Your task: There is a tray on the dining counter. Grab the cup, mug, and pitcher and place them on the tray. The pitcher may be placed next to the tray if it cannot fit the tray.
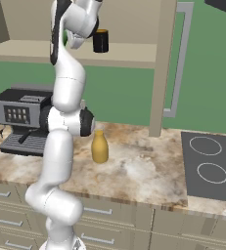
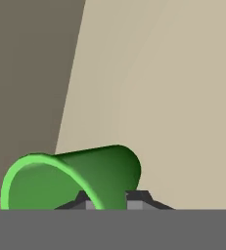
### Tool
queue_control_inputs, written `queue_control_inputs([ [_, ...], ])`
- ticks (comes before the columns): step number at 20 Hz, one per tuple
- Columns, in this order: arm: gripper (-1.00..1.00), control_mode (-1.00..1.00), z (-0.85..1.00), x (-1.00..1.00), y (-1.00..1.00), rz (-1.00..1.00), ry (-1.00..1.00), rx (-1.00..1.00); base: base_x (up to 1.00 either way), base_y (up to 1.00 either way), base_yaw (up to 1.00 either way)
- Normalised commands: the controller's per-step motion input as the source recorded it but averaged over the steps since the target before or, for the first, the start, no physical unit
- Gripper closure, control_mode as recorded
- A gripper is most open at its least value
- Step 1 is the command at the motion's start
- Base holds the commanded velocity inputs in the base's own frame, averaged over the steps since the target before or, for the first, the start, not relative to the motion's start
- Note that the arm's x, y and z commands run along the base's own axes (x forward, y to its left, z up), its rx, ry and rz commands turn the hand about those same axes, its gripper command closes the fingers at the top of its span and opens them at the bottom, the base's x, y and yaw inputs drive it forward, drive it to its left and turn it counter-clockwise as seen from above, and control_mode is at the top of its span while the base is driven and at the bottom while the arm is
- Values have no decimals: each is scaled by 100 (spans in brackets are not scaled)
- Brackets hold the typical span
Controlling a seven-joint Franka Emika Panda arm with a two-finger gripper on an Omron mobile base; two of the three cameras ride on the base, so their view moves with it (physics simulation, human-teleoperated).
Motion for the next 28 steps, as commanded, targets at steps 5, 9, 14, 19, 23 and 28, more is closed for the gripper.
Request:
queue_control_inputs([
  [5,100,-100,-16,-38,-4,-2,-18,1,0,0,0],
  [9,100,-100,-40,-43,-11,-5,-25,7,0,0,0],
  [14,100,-100,-59,-55,-9,-7,-22,11,0,0,0],
  [19,100,-100,-80,-60,0,-9,-16,10,0,0,0],
  [23,100,-100,-89,-69,0,-8,-10,9,0,0,0],
  [28,100,-100,-88,-89,0,-5,-12,5,0,0,0],
])
